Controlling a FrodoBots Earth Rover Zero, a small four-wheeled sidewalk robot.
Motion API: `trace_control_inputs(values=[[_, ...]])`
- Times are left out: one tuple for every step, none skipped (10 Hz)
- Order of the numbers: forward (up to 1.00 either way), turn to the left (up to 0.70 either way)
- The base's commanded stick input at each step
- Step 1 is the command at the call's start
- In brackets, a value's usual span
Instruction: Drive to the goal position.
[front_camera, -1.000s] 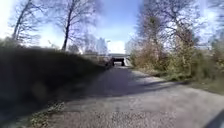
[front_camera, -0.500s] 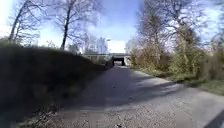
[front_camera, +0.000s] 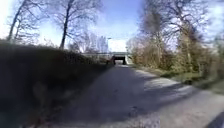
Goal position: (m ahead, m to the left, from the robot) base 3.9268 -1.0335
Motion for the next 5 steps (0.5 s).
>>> trace_control_inputs(values=[[1.00, 0.00], [1.00, 0.00], [1.00, 0.00], [1.00, 0.00], [1.00, 0.00]])
